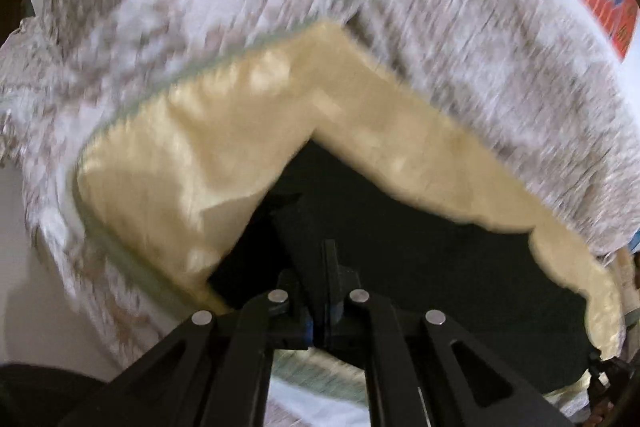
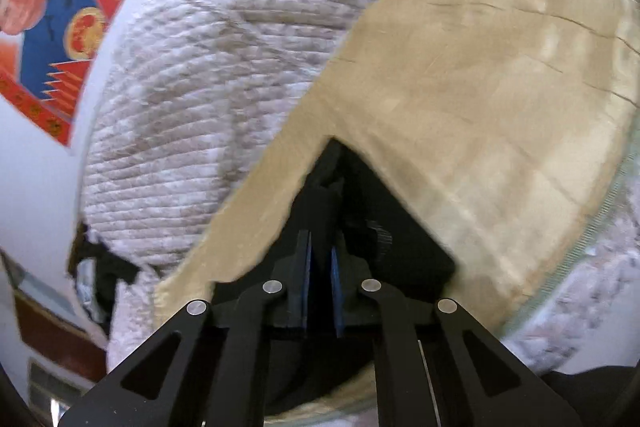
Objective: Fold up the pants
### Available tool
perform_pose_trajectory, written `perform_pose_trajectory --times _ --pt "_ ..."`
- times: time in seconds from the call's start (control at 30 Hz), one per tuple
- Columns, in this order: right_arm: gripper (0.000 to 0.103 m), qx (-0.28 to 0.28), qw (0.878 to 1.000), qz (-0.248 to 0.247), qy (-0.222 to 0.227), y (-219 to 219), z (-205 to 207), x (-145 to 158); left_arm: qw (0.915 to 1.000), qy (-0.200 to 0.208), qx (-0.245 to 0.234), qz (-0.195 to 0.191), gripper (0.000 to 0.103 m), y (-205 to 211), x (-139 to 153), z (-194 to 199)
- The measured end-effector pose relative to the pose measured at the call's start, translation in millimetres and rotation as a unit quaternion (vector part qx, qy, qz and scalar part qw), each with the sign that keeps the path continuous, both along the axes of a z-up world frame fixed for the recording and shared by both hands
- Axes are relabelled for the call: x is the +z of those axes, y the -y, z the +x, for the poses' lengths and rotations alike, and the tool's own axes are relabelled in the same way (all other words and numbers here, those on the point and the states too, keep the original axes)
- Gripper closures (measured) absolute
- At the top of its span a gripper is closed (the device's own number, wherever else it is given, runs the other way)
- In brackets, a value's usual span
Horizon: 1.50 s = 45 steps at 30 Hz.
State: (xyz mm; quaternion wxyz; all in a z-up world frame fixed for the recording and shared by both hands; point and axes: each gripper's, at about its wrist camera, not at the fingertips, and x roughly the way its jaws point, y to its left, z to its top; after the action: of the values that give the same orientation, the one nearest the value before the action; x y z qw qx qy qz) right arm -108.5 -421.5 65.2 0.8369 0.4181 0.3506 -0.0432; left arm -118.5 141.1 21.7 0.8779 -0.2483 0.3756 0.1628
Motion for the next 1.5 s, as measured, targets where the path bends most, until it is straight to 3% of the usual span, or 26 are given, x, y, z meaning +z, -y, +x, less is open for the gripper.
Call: perform_pose_trajectory --times 0.07,0.23,0.37,0.43,0.47,0.53,0.63,0.73,0.87,1.0,1.23,1.3,1.4,1.5 --pt "0.095 -0.002 0.999 0.005 -0.043 3 1 -20 0.9999 -0.009 0.004 -0.013 0.099 -3 -7 -1" --pt "0.095 -0.004 0.999 -0.016 -0.032 -2 -2 -5 0.9997 0.022 0.0 0.012 0.099 1 10 -8" --pt "0.095 -0.001 0.998 -0.042 -0.056 -8 1 -10 0.9995 -0.029 -0.001 0.01 0.099 -1 -8 4" --pt "0.095 0.006 0.996 -0.03 -0.079 -7 3 -22 0.9995 -0.028 0.006 0.012 0.094 -3 -5 0" --pt "0.094 0.002 0.997 -0.036 -0.074 -7 0 -20 0.9992 -0.027 0.017 0.023 0.094 -5 0 -3" --pt "0.081 -0.013 0.996 -0.054 -0.073 -6 -7 -10 0.9984 -0.017 0.039 0.038 0.094 -11 11 -9" --pt "0.08 -0.048 0.991 -0.109 -0.052 -2 -19 13 0.9966 0.002 0.058 0.058 0.094 -16 29 -12" --pt "0.078 -0.02 0.987 -0.162 -0.007 -15 -13 35 0.9974 0.025 0.014 0.066 0.092 -1 41 4" --pt "0.076 0.12 0.973 -0.199 0.01 -62 32 32 0.9947 0.02 -0.081 0.06 0.083 39 37 46" --pt "0.076 0.218 0.95 -0.224 -0.008 -97 77 10 0.9843 0.007 -0.164 0.064 0.083 80 32 90" --pt "0.076 0.285 0.924 -0.254 -0.016 -125 125 -1 0.9609 -0.001 -0.275 0.034 0.083 162 20 158" --pt "0.076 0.262 0.927 -0.268 -0.022 -120 136 -4 0.9574 -0.016 -0.288 0.022 0.083 181 11 179" --pt "0.077 0.208 0.945 -0.248 -0.041 -90 145 -11 0.9568 -0.039 -0.288 0.015 0.083 199 -6 204" --pt "0.092 0.19 0.955 -0.221 -0.05 -74 155 -19 0.964 -0.04 -0.262 0.018 0.082 197 -14 221"
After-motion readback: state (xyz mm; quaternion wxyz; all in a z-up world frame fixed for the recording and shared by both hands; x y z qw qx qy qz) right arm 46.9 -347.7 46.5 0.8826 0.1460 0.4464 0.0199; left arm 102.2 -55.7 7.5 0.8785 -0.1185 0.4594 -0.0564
